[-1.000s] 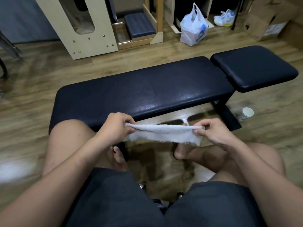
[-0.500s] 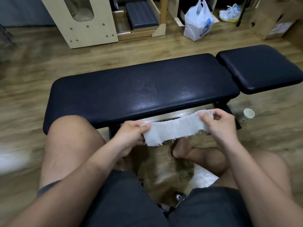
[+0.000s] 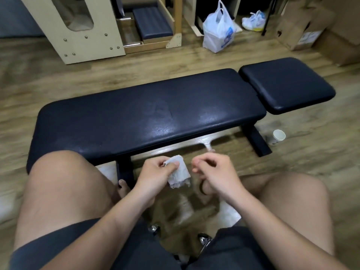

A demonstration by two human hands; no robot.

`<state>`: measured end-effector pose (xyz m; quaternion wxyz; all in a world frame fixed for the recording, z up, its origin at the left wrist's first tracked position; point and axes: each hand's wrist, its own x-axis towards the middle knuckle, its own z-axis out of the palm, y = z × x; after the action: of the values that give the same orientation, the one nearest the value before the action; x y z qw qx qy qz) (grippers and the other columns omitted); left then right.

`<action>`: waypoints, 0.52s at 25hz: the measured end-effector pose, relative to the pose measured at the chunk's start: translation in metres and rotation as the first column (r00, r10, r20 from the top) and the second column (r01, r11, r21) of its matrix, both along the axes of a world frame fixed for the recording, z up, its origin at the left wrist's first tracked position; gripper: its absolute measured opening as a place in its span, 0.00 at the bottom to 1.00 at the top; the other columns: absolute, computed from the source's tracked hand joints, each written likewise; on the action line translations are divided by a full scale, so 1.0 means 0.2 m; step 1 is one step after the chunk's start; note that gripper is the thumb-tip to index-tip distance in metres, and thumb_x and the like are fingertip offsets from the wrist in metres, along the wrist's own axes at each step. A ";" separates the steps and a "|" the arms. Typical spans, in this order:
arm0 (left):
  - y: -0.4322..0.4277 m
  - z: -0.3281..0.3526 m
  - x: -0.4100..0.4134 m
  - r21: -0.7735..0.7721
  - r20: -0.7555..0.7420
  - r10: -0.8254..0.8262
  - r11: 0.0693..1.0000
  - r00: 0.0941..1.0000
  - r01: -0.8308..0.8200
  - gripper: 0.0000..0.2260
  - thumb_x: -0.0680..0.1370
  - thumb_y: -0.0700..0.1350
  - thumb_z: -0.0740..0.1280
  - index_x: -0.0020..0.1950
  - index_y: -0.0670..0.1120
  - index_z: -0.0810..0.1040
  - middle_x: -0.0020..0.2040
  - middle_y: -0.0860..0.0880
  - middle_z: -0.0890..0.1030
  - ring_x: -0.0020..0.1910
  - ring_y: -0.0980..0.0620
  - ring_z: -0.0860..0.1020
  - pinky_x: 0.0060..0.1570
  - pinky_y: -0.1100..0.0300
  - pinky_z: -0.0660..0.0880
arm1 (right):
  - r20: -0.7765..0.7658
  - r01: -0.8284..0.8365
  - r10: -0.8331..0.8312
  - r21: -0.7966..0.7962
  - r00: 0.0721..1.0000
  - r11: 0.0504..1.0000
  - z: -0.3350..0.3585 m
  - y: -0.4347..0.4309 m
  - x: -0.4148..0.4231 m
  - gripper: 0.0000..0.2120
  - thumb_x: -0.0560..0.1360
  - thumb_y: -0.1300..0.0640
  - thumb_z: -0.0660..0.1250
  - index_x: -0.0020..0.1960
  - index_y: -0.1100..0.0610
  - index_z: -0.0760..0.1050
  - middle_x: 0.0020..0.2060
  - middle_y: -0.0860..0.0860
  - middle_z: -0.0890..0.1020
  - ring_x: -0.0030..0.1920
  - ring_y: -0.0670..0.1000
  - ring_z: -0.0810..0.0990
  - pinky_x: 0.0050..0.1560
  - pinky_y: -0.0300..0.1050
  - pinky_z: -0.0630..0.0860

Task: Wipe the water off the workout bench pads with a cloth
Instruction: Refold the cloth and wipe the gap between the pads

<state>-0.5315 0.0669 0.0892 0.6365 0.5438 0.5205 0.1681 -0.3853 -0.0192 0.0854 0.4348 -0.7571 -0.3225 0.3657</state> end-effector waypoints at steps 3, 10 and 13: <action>0.01 0.12 0.16 0.025 0.099 -0.166 0.986 0.981 0.164 0.05 0.75 0.42 0.69 0.44 0.45 0.85 0.42 0.43 0.85 0.42 0.49 0.80 0.46 0.53 0.73 | -0.284 0.056 -0.121 -0.227 0.951 0.972 0.00 0.04 0.33 0.19 0.72 0.60 0.70 0.62 0.51 0.76 0.55 0.51 0.81 0.54 0.49 0.80 0.52 0.51 0.80; 0.09 0.05 0.69 -0.161 0.082 -0.113 0.979 0.990 0.125 0.08 0.76 0.33 0.65 0.50 0.38 0.83 0.48 0.35 0.83 0.44 0.43 0.80 0.47 0.50 0.76 | -0.489 0.342 -0.396 -0.199 0.777 0.918 -0.14 0.06 0.70 0.04 0.70 0.67 0.69 0.40 0.60 0.82 0.38 0.59 0.83 0.37 0.56 0.78 0.39 0.50 0.74; 0.11 -0.11 0.92 -0.549 0.081 0.148 0.832 0.986 -0.080 0.06 0.76 0.38 0.65 0.49 0.40 0.81 0.44 0.41 0.84 0.42 0.45 0.80 0.41 0.55 0.77 | -0.482 0.518 -0.553 -0.219 0.680 0.827 -0.20 0.08 0.96 0.07 0.68 0.67 0.72 0.45 0.59 0.79 0.39 0.59 0.82 0.39 0.55 0.79 0.42 0.52 0.77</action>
<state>-0.3469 0.0896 0.0676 0.7833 0.2980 0.5390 0.0837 -0.1936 -0.0027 0.0463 0.5688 -0.7017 0.0566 0.4254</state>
